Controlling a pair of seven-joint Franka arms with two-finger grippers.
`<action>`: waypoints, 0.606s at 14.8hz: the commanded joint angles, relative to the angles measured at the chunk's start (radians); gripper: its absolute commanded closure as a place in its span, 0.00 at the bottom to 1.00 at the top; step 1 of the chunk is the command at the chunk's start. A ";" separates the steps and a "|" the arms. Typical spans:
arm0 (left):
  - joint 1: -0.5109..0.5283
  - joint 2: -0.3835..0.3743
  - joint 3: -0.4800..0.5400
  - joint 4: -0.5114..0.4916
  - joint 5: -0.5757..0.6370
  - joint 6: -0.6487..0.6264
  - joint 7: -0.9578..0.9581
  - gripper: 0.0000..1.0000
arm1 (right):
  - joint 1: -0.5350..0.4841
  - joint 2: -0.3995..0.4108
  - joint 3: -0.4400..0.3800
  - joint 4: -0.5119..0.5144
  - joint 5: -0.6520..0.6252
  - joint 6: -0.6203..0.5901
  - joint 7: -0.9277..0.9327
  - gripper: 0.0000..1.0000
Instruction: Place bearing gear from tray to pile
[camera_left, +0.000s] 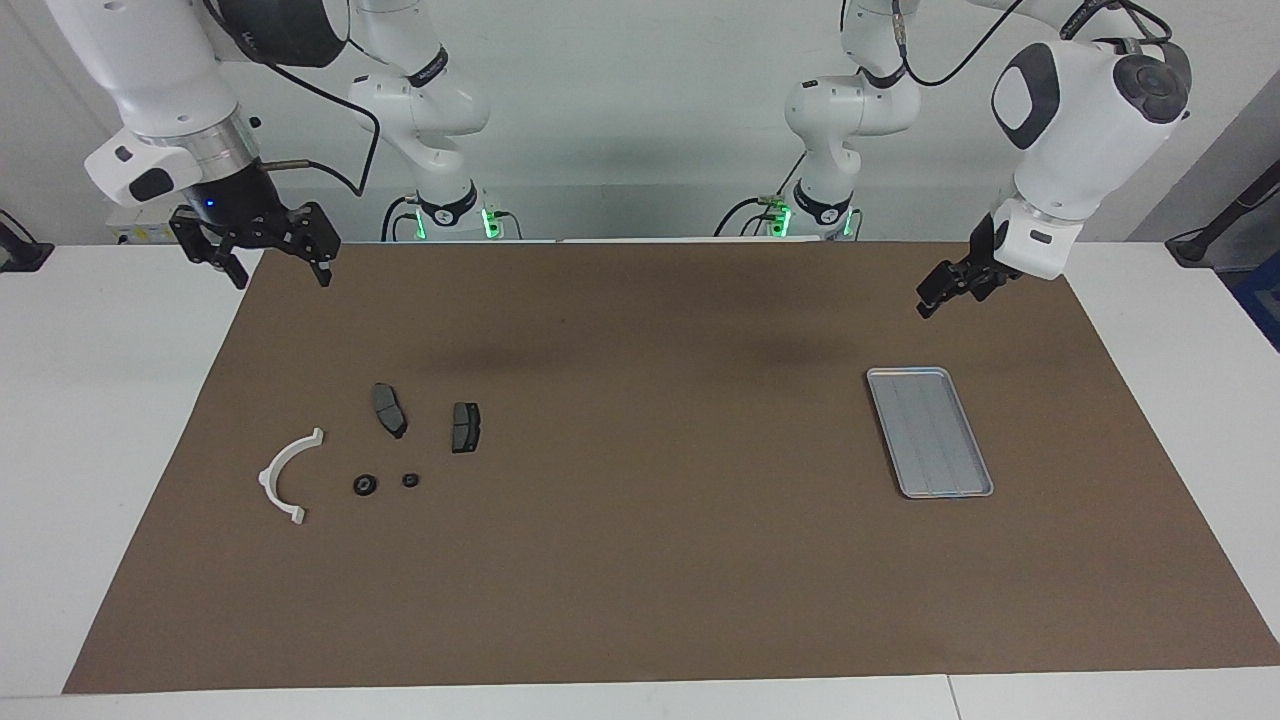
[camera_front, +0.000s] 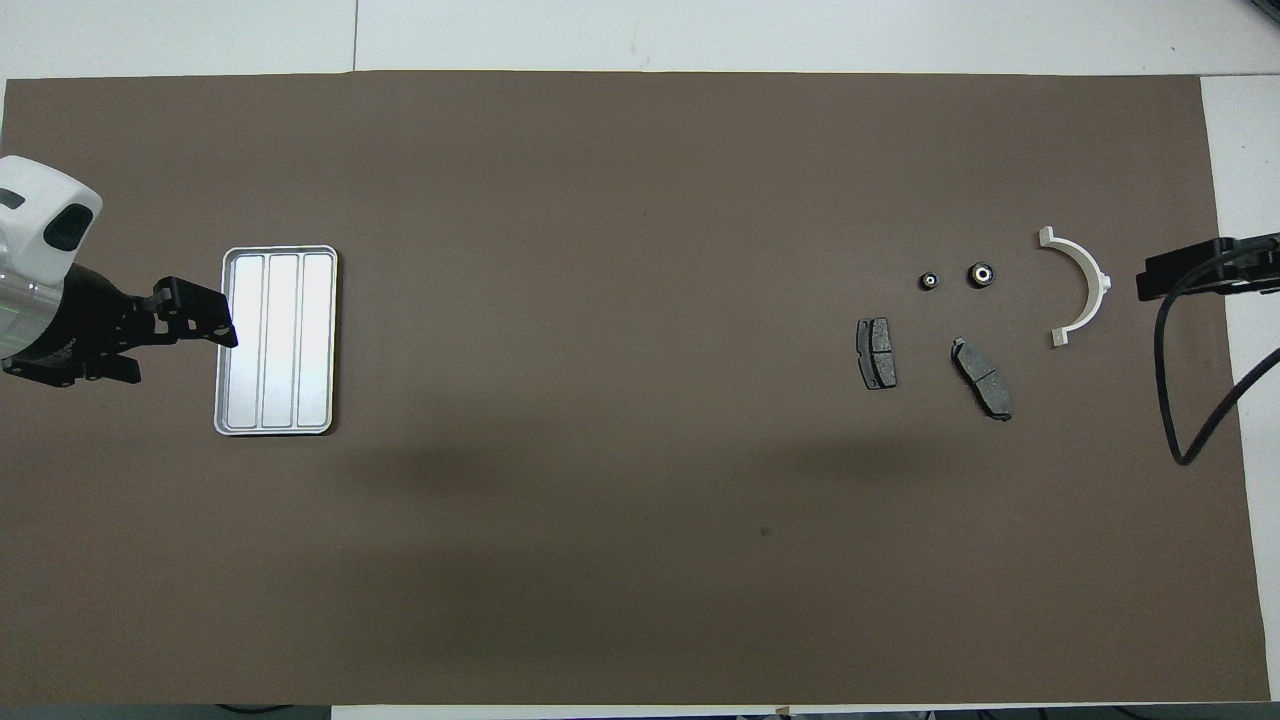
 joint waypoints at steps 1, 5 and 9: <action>0.002 -0.007 0.002 -0.012 -0.003 -0.005 0.013 0.00 | -0.020 -0.038 0.009 -0.037 -0.006 -0.020 -0.027 0.00; 0.002 -0.007 0.001 -0.009 -0.003 -0.002 0.007 0.00 | -0.020 -0.039 0.010 -0.037 -0.008 -0.078 -0.030 0.00; 0.002 -0.010 0.002 -0.004 -0.003 0.006 0.006 0.00 | -0.021 -0.039 0.012 -0.036 -0.006 -0.089 -0.030 0.00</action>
